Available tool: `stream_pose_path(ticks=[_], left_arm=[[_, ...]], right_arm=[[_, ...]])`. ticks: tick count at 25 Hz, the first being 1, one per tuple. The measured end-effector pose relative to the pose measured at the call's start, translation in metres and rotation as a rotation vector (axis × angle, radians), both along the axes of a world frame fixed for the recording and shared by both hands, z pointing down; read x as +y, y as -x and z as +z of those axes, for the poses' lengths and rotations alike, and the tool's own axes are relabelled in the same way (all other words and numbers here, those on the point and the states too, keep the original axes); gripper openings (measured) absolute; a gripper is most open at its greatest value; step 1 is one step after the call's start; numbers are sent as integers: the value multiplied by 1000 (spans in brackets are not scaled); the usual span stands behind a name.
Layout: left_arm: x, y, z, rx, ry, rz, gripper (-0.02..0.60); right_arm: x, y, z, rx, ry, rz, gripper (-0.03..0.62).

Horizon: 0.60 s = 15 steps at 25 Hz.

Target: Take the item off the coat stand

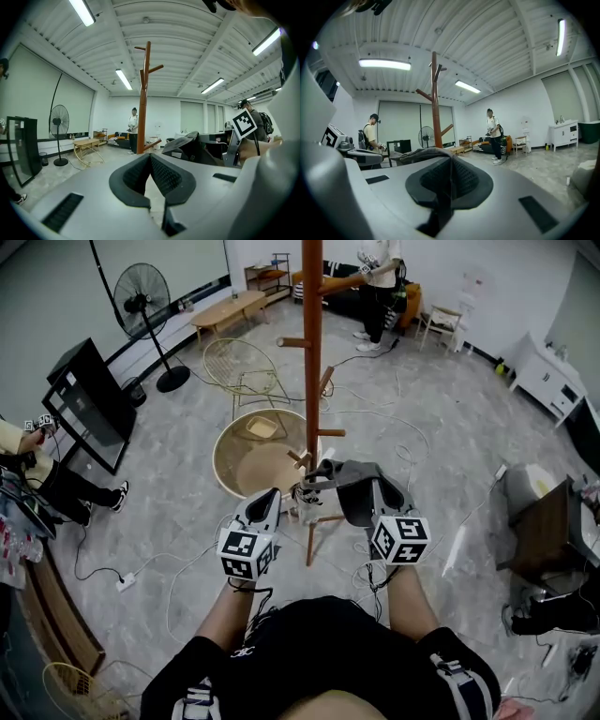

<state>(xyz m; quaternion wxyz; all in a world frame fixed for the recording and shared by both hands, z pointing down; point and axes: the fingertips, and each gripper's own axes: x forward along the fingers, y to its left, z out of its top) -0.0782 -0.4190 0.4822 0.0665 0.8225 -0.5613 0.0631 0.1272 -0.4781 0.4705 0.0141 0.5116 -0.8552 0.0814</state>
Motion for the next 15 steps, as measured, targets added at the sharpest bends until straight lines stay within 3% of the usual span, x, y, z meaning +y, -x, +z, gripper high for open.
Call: stream_pose_path(ticks=[15], left_arm=[[12,-1,3,-1,5,11,15]], right_arm=[[16,-7,4,-15,17,20,26]])
